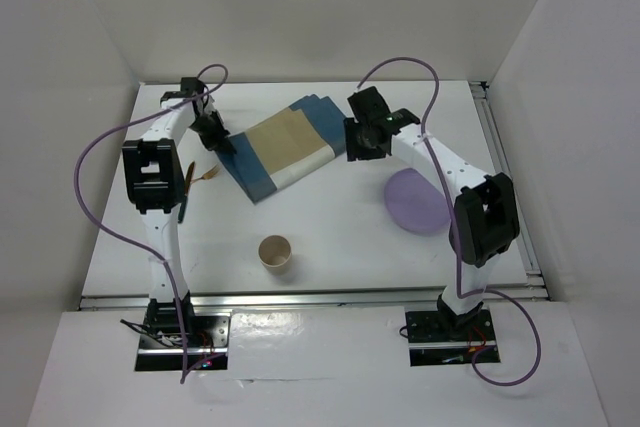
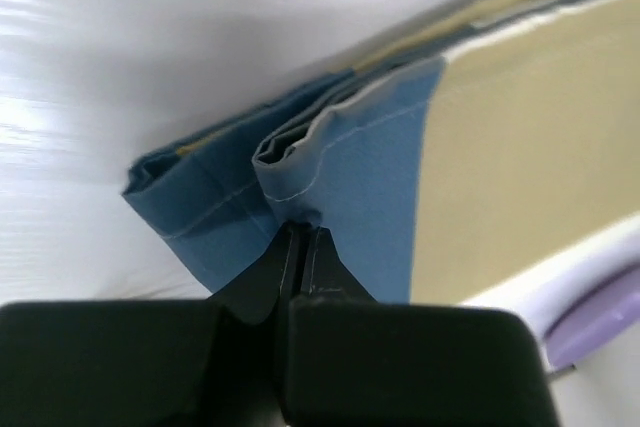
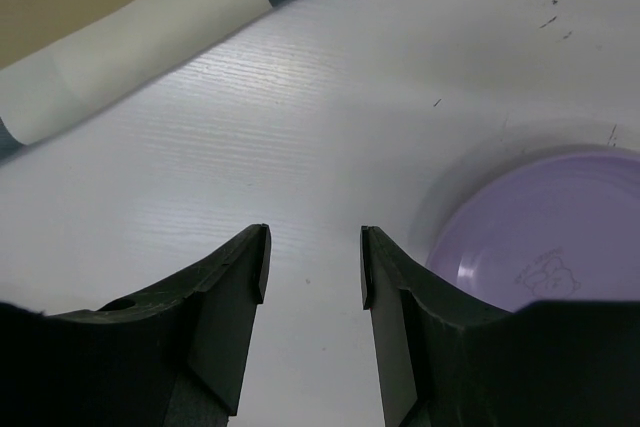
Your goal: Set the dinner table for one person
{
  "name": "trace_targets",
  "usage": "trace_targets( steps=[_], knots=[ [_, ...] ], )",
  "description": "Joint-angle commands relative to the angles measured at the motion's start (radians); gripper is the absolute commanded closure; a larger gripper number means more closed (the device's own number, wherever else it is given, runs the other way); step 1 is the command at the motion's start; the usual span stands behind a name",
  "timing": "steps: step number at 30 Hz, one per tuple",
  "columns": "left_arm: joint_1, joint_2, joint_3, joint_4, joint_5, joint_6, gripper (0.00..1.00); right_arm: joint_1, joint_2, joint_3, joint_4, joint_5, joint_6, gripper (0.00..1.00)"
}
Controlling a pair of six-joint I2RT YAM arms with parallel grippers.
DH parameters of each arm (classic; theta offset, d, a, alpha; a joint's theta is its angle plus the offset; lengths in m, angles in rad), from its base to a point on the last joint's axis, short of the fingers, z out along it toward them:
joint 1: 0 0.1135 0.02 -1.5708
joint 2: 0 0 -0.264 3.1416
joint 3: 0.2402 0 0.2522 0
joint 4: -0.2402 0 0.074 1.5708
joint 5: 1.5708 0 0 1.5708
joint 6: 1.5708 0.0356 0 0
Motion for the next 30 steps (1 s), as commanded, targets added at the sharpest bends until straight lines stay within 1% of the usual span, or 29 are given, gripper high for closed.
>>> trace_targets(
  steps=[1, 2, 3, 5, 6, 8, 9, 10, 12, 13, 14, 15, 16, 17, 19, 20, 21, 22, 23, 24, 25, 26, 27, 28, 29, 30],
  knots=[
    [-0.026, -0.110, 0.040, 0.029, 0.131, 0.060, 1.00, -0.011, -0.035, 0.062, -0.020, 0.038, 0.008, 0.47],
    [-0.037, -0.140, 0.026, 0.052, 0.162, 0.085, 1.00, -0.011, -0.035, 0.062, -0.020, 0.038, 0.008, 0.47],
    [-0.070, -0.188, 0.026, 0.052, 0.162, 0.098, 1.00, -0.024, -0.047, 0.062, -0.020, 0.038, 0.008, 0.47],
    [-0.123, -0.218, 0.056, 0.025, 0.185, 0.134, 1.00, -0.037, -0.063, 0.053, -0.011, 0.038, 0.037, 0.47],
    [-0.188, -0.232, 0.067, 0.008, 0.194, 0.167, 1.00, -0.051, -0.080, 0.053, -0.010, 0.047, 0.048, 0.47],
    [-0.259, -0.278, 0.067, -0.003, 0.214, 0.189, 1.00, -0.070, -0.107, 0.015, 0.012, 0.038, 0.083, 0.47],
    [-0.297, -0.293, 0.051, -0.003, 0.214, 0.201, 1.00, -0.079, -0.118, 0.001, 0.013, 0.038, 0.100, 0.47],
    [-0.371, -0.310, 0.034, 0.014, 0.225, 0.201, 1.00, -0.096, -0.141, -0.010, 0.013, 0.038, 0.119, 0.47],
    [-0.442, -0.336, -0.009, 0.023, 0.236, 0.223, 1.00, -0.112, -0.165, -0.054, 0.013, 0.038, 0.166, 0.47],
    [-0.506, -0.347, -0.018, 0.023, 0.236, 0.235, 1.00, -0.131, -0.198, -0.071, 0.013, 0.051, 0.181, 0.47],
    [-0.534, -0.347, -0.019, 0.023, 0.236, 0.249, 1.00, -0.142, -0.215, -0.109, 0.013, 0.052, 0.194, 0.47],
    [-0.558, -0.347, -0.019, -0.001, 0.207, 0.272, 1.00, -0.152, -0.233, -0.131, 0.023, 0.052, 0.205, 0.47],
    [-0.594, -0.338, -0.019, -0.016, 0.191, 0.281, 0.82, -0.177, -0.251, -0.154, 0.023, 0.041, 0.218, 0.47],
    [-0.604, -0.326, -0.009, -0.030, 0.177, 0.281, 0.64, -0.191, -0.288, -0.197, 0.035, 0.030, 0.218, 0.47],
    [-0.605, -0.316, 0.043, -0.081, 0.147, 0.295, 0.40, -0.231, -0.319, -0.238, 0.045, -0.011, 0.228, 0.47],
    [-0.605, -0.316, 0.066, -0.096, 0.136, 0.295, 0.24, -0.241, -0.343, -0.257, 0.045, -0.025, 0.237, 0.47],
    [-0.592, -0.316, 0.113, -0.111, 0.109, 0.295, 0.21, -0.251, -0.344, -0.284, 0.045, -0.039, 0.237, 0.47],
    [-0.577, -0.316, 0.130, -0.127, 0.099, 0.283, 0.20, -0.251, -0.359, -0.295, 0.045, -0.060, 0.247, 0.47],
    [-0.534, -0.316, 0.130, -0.138, 0.099, 0.272, 0.23, -0.260, -0.373, -0.304, 0.045, -0.069, 0.248, 0.47],
    [-0.508, -0.331, 0.130, -0.138, 0.099, 0.257, 0.28, -0.260, -0.373, -0.314, 0.045, -0.070, 0.248, 0.47],
    [-0.450, -0.332, 0.106, -0.138, 0.085, 0.217, 0.34, -0.260, -0.382, -0.329, 0.045, -0.083, 0.260, 0.47],
    [-0.419, -0.350, 0.077, -0.120, 0.076, 0.197, 0.40, -0.260, -0.382, -0.329, 0.045, -0.100, 0.260, 0.47],
    [-0.390, -0.362, 0.036, -0.109, 0.076, 0.175, 0.47, -0.260, -0.382, -0.341, 0.054, -0.114, 0.260, 0.46],
    [-0.361, -0.388, -0.054, -0.109, 0.037, 0.151, 0.51, -0.260, -0.382, -0.352, 0.054, -0.138, 0.270, 0.46],
    [-0.330, -0.404, -0.109, -0.095, 0.036, 0.110, 0.52, -0.260, -0.391, -0.352, 0.054, -0.154, 0.286, 0.44],
    [-0.272, -0.419, -0.167, -0.058, 0.036, 0.094, 0.48, -0.260, -0.391, -0.364, 0.054, -0.172, 0.295, 0.44]
  ],
)
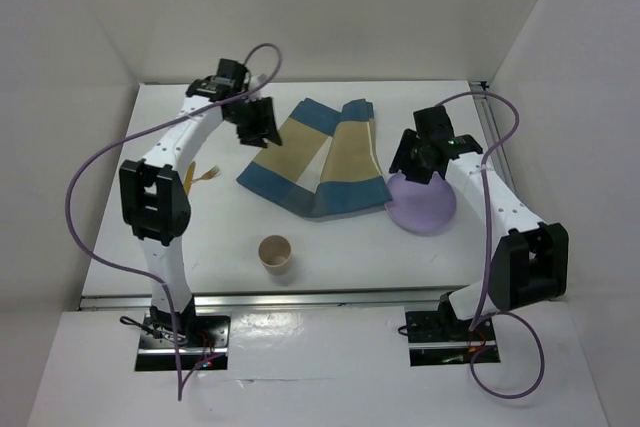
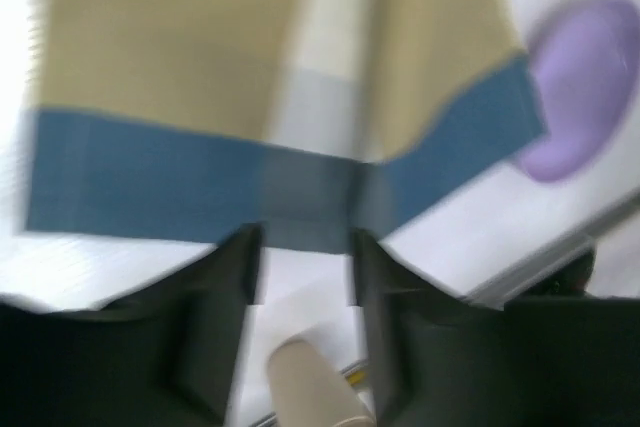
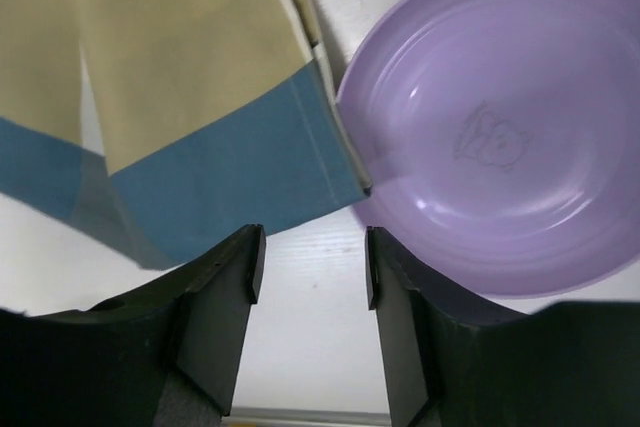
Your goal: Set the dinner table for one person
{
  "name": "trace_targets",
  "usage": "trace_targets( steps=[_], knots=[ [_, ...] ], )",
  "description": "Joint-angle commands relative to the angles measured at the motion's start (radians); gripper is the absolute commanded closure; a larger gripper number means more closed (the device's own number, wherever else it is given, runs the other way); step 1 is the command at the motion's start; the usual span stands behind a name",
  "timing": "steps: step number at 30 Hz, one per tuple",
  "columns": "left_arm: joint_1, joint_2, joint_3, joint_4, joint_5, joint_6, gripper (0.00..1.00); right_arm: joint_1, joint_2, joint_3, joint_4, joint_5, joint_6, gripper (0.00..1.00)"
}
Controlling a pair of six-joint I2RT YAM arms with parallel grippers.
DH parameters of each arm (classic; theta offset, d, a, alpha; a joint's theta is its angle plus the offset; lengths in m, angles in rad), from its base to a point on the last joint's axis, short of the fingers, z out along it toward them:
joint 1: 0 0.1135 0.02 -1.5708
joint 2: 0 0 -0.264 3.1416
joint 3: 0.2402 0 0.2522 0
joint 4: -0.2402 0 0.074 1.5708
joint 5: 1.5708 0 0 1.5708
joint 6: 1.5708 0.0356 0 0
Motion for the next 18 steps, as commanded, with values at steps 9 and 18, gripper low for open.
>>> trace_targets(
  steps=[9, 18],
  knots=[
    [0.242, -0.144, -0.574, 0.214, -0.015, -0.206, 0.20, 0.048, -0.088, -0.228, 0.166, -0.242, 0.271, 0.32],
    [0.242, 0.007, -0.519, 0.280, -0.025, -0.251, 0.23, 0.049, -0.066, -0.310, 0.275, -0.265, 0.331, 0.24]
  ],
)
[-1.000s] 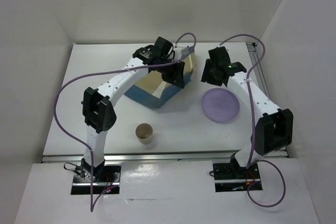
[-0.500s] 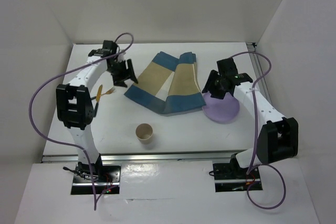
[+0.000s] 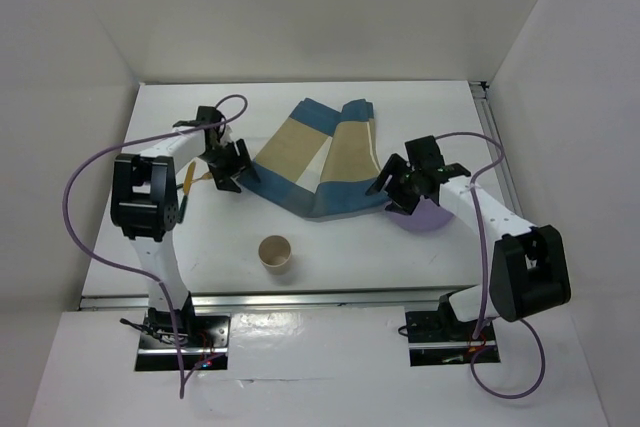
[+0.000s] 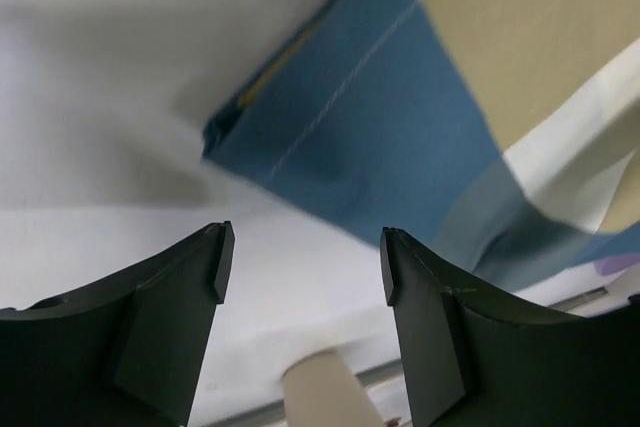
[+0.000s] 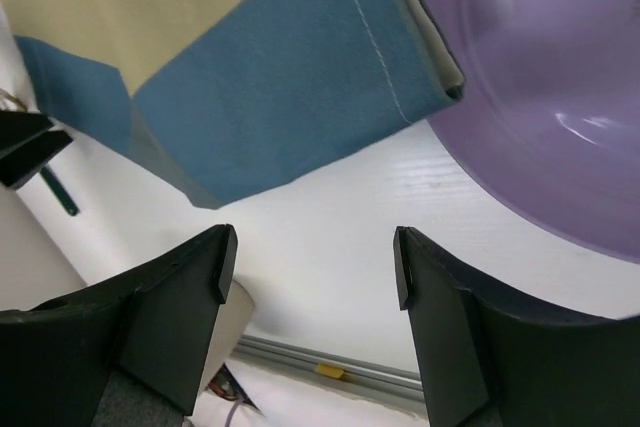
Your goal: Set the dinner table for one person
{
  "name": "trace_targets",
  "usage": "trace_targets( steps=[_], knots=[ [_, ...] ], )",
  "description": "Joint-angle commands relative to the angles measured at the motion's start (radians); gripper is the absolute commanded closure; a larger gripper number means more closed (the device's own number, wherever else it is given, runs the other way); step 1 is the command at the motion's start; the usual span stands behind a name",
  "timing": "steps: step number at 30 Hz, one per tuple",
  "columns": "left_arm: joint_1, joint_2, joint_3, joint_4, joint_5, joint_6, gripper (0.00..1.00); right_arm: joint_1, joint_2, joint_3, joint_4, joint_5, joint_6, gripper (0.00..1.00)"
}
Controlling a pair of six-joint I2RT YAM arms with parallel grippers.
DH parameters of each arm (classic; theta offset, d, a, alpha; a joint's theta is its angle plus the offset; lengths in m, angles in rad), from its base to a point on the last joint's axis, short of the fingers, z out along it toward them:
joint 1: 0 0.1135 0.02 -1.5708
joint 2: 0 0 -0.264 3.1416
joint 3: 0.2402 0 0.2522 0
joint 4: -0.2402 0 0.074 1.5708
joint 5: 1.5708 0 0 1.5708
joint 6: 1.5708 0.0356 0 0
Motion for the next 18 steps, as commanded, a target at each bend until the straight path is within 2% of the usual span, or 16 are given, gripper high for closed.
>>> trace_targets(
  steps=[1, 2, 3, 5, 6, 8, 17, 18],
  knots=[
    [0.001, 0.065, 0.059, 0.072, 0.013, -0.031, 0.24, -0.002, -0.004, -0.030, 0.107, -0.026, 0.065, 0.24],
    [0.001, 0.077, 0.068, 0.072, 0.001, -0.031, 0.26, -0.013, -0.004, -0.053, 0.138, -0.042, 0.077, 0.24],
    [0.001, 0.105, 0.077, 0.072, 0.000, -0.031, 0.42, -0.024, -0.004, -0.069, 0.158, -0.051, 0.104, 0.25],
    [0.001, 0.125, 0.091, 0.072, 0.011, -0.031, 0.67, -0.033, 0.007, -0.096, 0.218, -0.068, 0.131, 0.27],
    [0.001, 0.134, 0.102, 0.072, 0.011, -0.031, 0.86, -0.033, 0.017, -0.107, 0.230, -0.080, 0.149, 0.27],
    [0.001, 0.134, 0.102, 0.072, 0.011, -0.031, 0.98, -0.033, 0.045, -0.107, 0.239, -0.080, 0.158, 0.28],
    [0.020, 0.103, 0.111, 0.051, 0.011, -0.021, 1.00, -0.024, 0.126, -0.098, 0.296, -0.059, 0.192, 0.33],
    [0.020, 0.093, 0.122, 0.051, 0.020, -0.021, 1.00, -0.024, 0.146, -0.098, 0.307, -0.059, 0.192, 0.37]
  ],
)
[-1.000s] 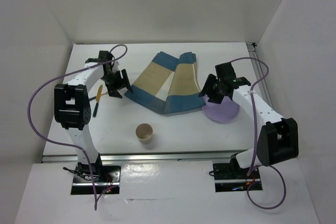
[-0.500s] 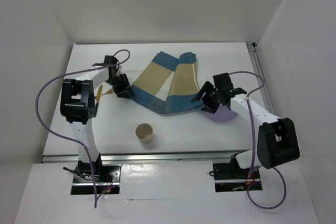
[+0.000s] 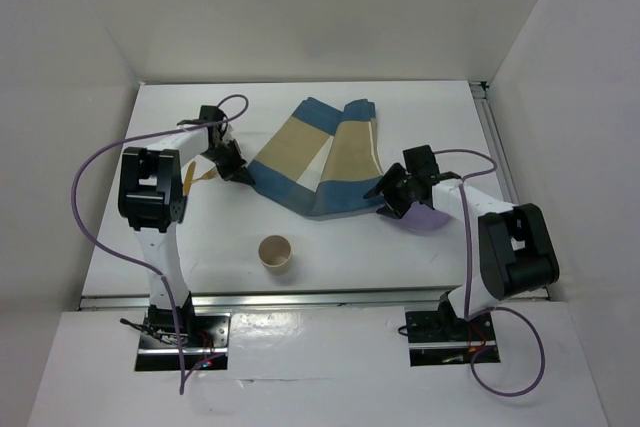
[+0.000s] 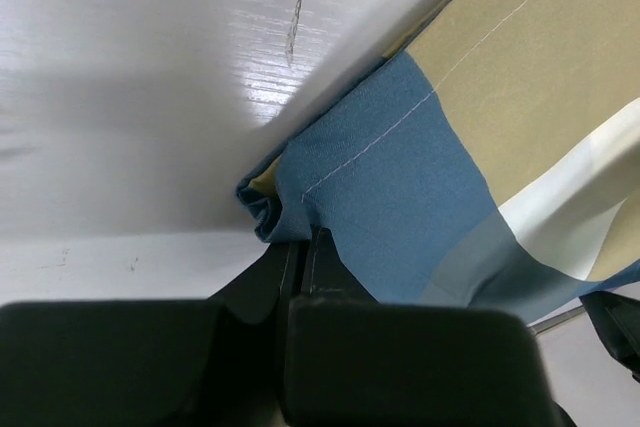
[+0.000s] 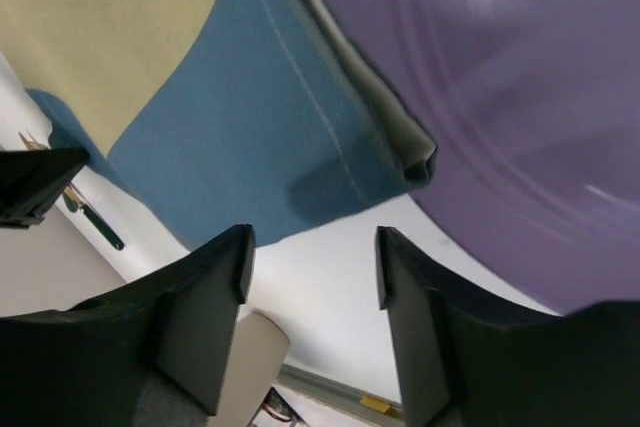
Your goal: Set the dinner table for one person
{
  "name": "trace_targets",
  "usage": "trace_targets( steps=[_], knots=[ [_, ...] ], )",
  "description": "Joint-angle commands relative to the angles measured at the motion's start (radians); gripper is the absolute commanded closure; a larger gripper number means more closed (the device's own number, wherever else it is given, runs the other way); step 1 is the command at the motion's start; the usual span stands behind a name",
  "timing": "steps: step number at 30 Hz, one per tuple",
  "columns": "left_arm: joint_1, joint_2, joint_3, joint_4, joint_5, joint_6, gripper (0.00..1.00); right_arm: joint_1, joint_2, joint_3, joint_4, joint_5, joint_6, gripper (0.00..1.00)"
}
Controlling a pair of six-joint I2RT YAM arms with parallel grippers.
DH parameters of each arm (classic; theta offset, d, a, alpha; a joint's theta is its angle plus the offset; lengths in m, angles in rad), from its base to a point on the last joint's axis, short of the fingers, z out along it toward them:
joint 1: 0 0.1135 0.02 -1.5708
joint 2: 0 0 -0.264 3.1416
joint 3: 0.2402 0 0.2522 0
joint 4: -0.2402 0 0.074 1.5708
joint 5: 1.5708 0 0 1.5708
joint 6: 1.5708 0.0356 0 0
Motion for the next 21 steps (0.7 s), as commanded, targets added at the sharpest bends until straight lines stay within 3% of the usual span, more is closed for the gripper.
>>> trace_targets(
  steps=[1, 5, 7, 8, 9, 17, 21],
  knots=[
    [0.013, -0.028, 0.055, -0.020, 0.004, 0.016, 1.00, 0.005, 0.043, 0.019, 0.073, 0.019, 0.027, 0.39],
    [0.013, -0.050, 0.099, -0.058, -0.006, 0.040, 1.00, 0.005, 0.084, 0.028, 0.114, 0.037, 0.036, 0.58],
    [0.013, -0.059, 0.122, -0.069, -0.006, 0.049, 1.00, 0.005, 0.100, 0.083, 0.099, 0.052, 0.025, 0.75],
    [0.024, -0.059, 0.147, -0.084, 0.008, 0.050, 1.00, 0.005, 0.110, 0.114, 0.085, 0.053, 0.025, 0.92],
    [0.034, -0.070, 0.164, -0.084, 0.008, 0.060, 1.00, 0.005, 0.111, 0.151, 0.072, 0.068, -0.001, 0.98],
    [0.093, -0.070, 0.526, -0.207, 0.080, 0.060, 1.00, -0.025, 0.173, 0.686, -0.063, 0.108, -0.148, 1.00],
    [0.133, -0.116, 0.614, -0.221, 0.117, 0.060, 1.00, -0.025, 0.109, 0.685, -0.068, 0.095, -0.164, 1.00]
  ],
)
